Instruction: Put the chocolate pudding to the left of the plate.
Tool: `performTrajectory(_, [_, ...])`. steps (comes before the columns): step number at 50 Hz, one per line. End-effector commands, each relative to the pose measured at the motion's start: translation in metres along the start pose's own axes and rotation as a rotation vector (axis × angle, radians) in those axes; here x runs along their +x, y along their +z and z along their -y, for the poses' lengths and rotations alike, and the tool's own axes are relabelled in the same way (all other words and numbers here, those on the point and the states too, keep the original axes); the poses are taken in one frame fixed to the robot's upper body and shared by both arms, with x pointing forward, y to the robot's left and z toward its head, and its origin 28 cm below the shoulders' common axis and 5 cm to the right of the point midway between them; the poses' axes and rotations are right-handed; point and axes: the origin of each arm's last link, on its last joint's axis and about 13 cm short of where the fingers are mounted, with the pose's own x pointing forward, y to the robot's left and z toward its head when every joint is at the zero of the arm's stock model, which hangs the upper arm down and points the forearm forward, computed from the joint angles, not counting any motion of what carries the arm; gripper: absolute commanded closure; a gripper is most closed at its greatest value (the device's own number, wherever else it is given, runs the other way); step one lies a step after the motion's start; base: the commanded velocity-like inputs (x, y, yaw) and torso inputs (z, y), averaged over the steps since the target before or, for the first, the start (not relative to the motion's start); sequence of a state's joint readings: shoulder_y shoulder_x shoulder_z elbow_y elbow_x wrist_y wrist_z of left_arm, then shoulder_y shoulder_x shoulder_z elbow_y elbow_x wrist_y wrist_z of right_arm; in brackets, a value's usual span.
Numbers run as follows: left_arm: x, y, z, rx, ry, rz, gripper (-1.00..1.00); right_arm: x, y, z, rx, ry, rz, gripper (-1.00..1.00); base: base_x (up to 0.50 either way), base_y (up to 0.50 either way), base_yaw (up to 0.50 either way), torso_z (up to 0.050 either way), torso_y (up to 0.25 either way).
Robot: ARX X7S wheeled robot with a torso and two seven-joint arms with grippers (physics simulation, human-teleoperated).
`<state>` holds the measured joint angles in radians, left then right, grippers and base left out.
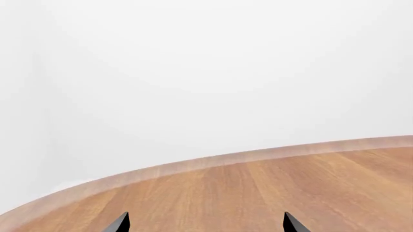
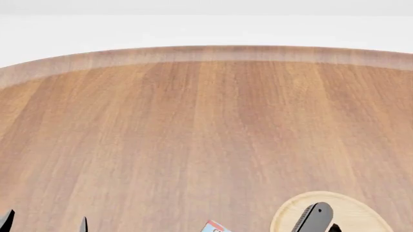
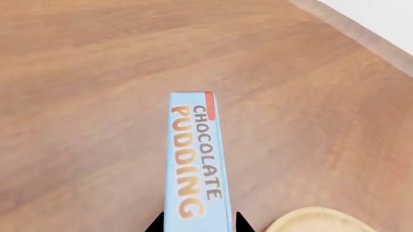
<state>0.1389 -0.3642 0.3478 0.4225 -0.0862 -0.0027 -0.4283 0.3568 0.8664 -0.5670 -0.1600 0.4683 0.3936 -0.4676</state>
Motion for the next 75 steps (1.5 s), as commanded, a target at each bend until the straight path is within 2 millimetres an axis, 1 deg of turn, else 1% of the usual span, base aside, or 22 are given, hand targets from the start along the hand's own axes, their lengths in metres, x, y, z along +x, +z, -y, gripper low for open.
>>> performTrajectory(1, [0.000,0.000,0.000,-0.001,-0.002,-0.001,-1.00,0.003,0.017,0.013,-0.030,-0.028,0.037,1.00,0.00,0.00,0.00,0.000,0.000])
performTrajectory(12, [0.000,0.000,0.000,-0.001,-0.003,0.000,-1.00,0.017,0.023,0.027,-0.017,-0.037,0.029,1.00,0.00,0.00,0.00,0.000,0.000])
performTrajectory(17, [0.001,-0.001,0.000,-0.001,-0.002,0.000,-1.00,0.023,0.022,0.028,-0.014,-0.033,0.028,1.00,0.00,0.00,0.00,0.000,0.000])
performTrajectory(28, [0.000,-0.001,0.000,-0.004,-0.001,0.000,-1.00,0.031,0.016,0.034,0.017,-0.039,0.025,1.00,0.00,0.00,0.00,0.000,0.000])
performTrajectory(48, [0.001,-0.001,-0.001,-0.003,0.000,-0.002,-1.00,0.043,-0.004,0.035,0.073,-0.047,0.010,1.00,0.00,0.00,0.00,0.000,0.001])
performTrajectory(62, [0.001,0.000,-0.001,-0.002,0.000,-0.001,-1.00,0.050,-0.001,0.044,0.100,-0.074,0.020,1.00,0.00,0.00,0.00,0.000,0.000])
performTrajectory(75, [0.001,-0.001,-0.001,-0.003,0.000,-0.001,-1.00,0.058,-0.013,0.041,0.127,-0.072,0.015,1.00,0.00,0.00,0.00,0.000,0.000])
